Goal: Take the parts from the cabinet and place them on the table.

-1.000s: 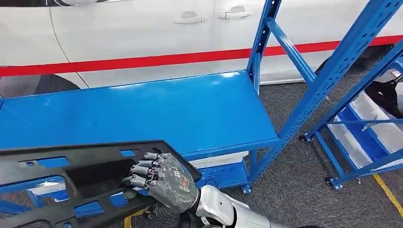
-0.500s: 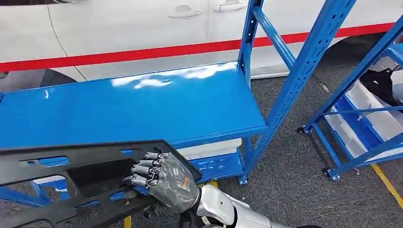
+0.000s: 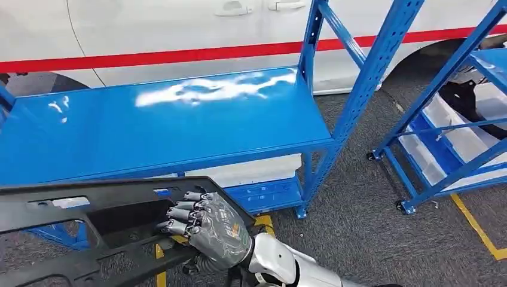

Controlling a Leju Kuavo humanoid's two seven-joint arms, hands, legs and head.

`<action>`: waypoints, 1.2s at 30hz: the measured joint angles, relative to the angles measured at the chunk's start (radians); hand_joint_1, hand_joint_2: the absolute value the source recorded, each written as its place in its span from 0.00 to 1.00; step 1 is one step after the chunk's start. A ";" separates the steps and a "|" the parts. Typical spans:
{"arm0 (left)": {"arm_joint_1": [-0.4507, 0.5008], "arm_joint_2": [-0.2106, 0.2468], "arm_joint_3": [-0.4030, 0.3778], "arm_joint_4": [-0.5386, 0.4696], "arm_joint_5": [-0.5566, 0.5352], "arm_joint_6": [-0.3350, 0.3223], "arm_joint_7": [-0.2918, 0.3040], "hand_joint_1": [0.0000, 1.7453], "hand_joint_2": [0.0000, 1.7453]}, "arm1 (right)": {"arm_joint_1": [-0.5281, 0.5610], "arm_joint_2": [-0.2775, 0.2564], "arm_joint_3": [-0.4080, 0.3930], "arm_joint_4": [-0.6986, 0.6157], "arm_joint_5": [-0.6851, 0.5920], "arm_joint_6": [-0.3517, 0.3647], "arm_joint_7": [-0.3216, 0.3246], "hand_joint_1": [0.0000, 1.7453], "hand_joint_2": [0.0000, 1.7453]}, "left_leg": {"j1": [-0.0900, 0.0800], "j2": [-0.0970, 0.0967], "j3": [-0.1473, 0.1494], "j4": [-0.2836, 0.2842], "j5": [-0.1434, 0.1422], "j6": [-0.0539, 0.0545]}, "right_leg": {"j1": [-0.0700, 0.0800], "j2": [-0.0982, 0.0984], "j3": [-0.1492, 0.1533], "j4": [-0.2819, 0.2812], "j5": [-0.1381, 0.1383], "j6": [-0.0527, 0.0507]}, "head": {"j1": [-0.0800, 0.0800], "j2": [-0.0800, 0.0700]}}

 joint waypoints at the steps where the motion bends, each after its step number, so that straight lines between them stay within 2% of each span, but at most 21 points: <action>1: 0.000 0.000 0.001 0.000 0.000 0.000 0.000 0.00 1.00 | -0.003 0.000 0.000 0.000 0.000 0.000 0.000 1.00 1.00 | -0.001 -0.001 -0.010 0.005 0.005 -0.006 | 0.004 0.001 0.044 -0.076 -0.040 -0.007 | 0.000 0.000; 4: -0.001 0.000 0.006 0.000 -0.001 0.001 0.001 0.00 1.00 | -0.003 0.001 0.000 0.000 0.001 0.000 0.001 1.00 1.00 | 0.000 -0.001 -0.010 0.001 0.029 -0.027 | 0.016 0.002 0.040 -0.090 -0.025 -0.018 | 0.000 0.000; 6: 0.003 0.001 0.012 0.000 -0.002 0.003 0.006 0.00 1.00 | -0.003 0.002 0.001 0.000 0.001 -0.001 0.003 1.00 1.00 | 0.003 -0.005 -0.020 0.002 0.030 -0.039 | 0.005 -0.004 0.022 -0.103 0.000 -0.037 | 0.000 0.000; 9: 0.002 0.001 0.015 -0.001 -0.006 0.008 0.011 0.00 1.00 | -0.001 0.002 0.002 0.000 0.001 -0.003 0.003 1.00 1.00 | 0.006 -0.006 -0.070 0.158 -0.152 -0.052 | 0.005 -0.007 -0.020 -0.104 0.037 -0.053 | -0.002 0.000; 10: 0.002 0.001 0.015 -0.001 -0.008 0.009 0.012 0.00 1.00 | 0.001 0.002 0.002 0.000 0.001 -0.004 0.005 1.00 1.00 | 0.007 -0.006 -0.081 0.223 -0.188 -0.055 | 0.007 -0.008 -0.036 -0.104 0.049 -0.053 | -0.002 0.000; 11: 0.001 0.001 0.015 -0.001 -0.009 0.010 0.012 0.00 1.00 | 0.001 0.002 0.002 0.000 0.001 -0.005 0.006 1.00 1.00 | 0.007 -0.006 -0.082 0.269 -0.196 -0.057 | 0.007 -0.008 -0.051 -0.102 0.061 -0.052 | -0.002 0.000; 13: -0.001 0.001 0.016 -0.002 -0.014 0.017 0.011 0.00 1.00 | 0.001 0.002 0.002 0.001 -0.001 -0.005 0.006 1.00 1.00 | 0.007 -0.006 -0.033 0.257 -0.126 -0.057 | 0.008 -0.010 -0.088 -0.096 0.085 -0.048 | -0.002 0.000; 14: -0.001 0.001 0.016 -0.002 -0.019 0.024 0.006 0.00 1.00 | 0.001 0.002 0.002 0.001 -0.003 -0.005 0.006 1.00 1.00 | 0.007 -0.006 0.018 0.199 -0.086 -0.054 | 0.008 -0.010 -0.103 -0.092 0.094 -0.046 | -0.002 0.000; 15: -0.001 0.002 0.016 -0.002 -0.019 0.027 0.005 0.00 1.00 | 0.001 0.002 0.002 0.001 -0.003 -0.005 0.006 1.00 1.00 | 0.007 -0.006 0.079 0.120 -0.074 -0.050 | 0.008 -0.010 -0.115 -0.089 0.103 -0.043 | -0.002 0.000; 17: -0.005 0.003 0.016 -0.004 -0.019 0.027 0.003 0.00 1.00 | -0.001 0.004 0.002 0.001 -0.003 -0.005 0.006 1.00 1.00 | -0.001 -0.007 0.185 -0.044 -0.128 -0.039 | 0.012 -0.010 -0.125 -0.081 0.119 -0.032 | -0.001 0.000; 20: -0.007 0.003 0.017 -0.004 -0.019 0.028 0.002 0.00 1.00 | -0.001 0.004 0.002 0.001 -0.004 -0.005 0.007 1.00 1.00 | -0.009 -0.007 0.161 -0.040 -0.109 -0.019 | 0.007 -0.016 -0.123 -0.098 0.152 -0.012 | -0.001 0.000; 21: -0.006 0.002 0.017 -0.004 -0.019 0.028 0.002 0.00 1.00 | 0.000 0.003 0.002 0.002 -0.004 -0.005 0.007 1.00 1.00 | 0.004 -0.003 0.155 -0.051 -0.089 -0.009 | 0.010 -0.013 -0.134 -0.087 0.154 -0.006 | -0.001 0.000; 22: -0.008 0.002 0.017 -0.004 -0.019 0.027 0.002 0.00 1.00 | 0.000 0.003 0.002 0.003 -0.005 -0.006 0.007 1.00 1.00 | 0.002 0.002 0.142 -0.051 -0.076 -0.004 | 0.008 -0.008 -0.146 -0.067 0.107 0.000 | 0.000 0.000; 24: -0.006 0.002 0.017 -0.004 -0.019 0.027 0.002 0.00 1.00 | 0.001 0.002 0.002 0.003 -0.005 -0.007 0.007 1.00 1.00 | 0.001 0.006 0.111 -0.048 -0.052 0.009 | 0.005 -0.005 -0.172 0.049 -0.034 0.004 | 0.000 0.000; 25: -0.006 0.002 0.017 -0.004 -0.019 0.027 0.002 0.00 1.00 | 0.001 0.002 0.002 0.003 -0.005 -0.007 0.007 1.00 1.00 | 0.000 0.006 0.094 -0.045 -0.041 0.010 | 0.003 -0.005 -0.181 0.118 -0.078 0.008 | -0.001 0.000; 26: -0.006 0.002 0.017 -0.004 -0.019 0.028 0.002 0.00 1.00 | 0.001 0.002 0.002 0.003 -0.005 -0.007 0.007 1.00 1.00 | -0.001 0.006 0.075 -0.040 -0.029 0.010 | 0.000 -0.005 -0.185 0.179 -0.091 0.011 | 0.000 0.000; 28: -0.006 0.002 0.018 -0.004 -0.019 0.027 0.003 0.00 1.00 | 0.001 0.002 0.002 0.003 -0.006 -0.007 0.007 1.00 1.00 | -0.001 0.006 0.036 -0.026 -0.011 0.004 | -0.003 -0.005 -0.149 0.196 -0.031 0.015 | 0.000 0.000; 30: -0.006 0.002 0.018 -0.004 -0.019 0.027 0.005 0.00 1.00 | 0.000 0.002 0.002 0.003 -0.006 -0.007 0.007 1.00 1.00 | 0.000 0.005 0.003 -0.007 0.002 -0.004 | -0.006 -0.005 -0.043 0.072 0.019 0.012 | -0.001 0.000; 32: -0.007 0.000 0.018 -0.004 -0.019 0.026 0.006 0.00 1.00 | -0.003 0.003 0.002 0.003 -0.006 -0.008 0.007 1.00 1.00 | -0.003 0.002 -0.016 0.010 0.011 -0.015 | 0.002 -0.003 0.058 -0.082 -0.046 0.002 | -0.001 0.000; 35: -0.006 0.000 0.022 -0.004 -0.019 0.024 0.006 0.00 1.00 | -0.002 0.003 0.003 0.004 -0.008 -0.010 0.007 1.00 1.00 | 0.001 0.002 -0.017 0.001 0.039 -0.037 | 0.010 -0.001 0.043 -0.084 -0.031 -0.017 | 0.000 0.000; 36: 0.000 0.000 0.023 -0.004 -0.019 0.024 0.006 0.00 1.00 | -0.001 0.003 0.003 0.004 -0.009 -0.010 0.007 1.00 1.00 | 0.002 0.000 -0.022 0.001 0.043 -0.043 | 0.002 -0.003 0.032 -0.094 -0.016 -0.028 | 0.000 0.000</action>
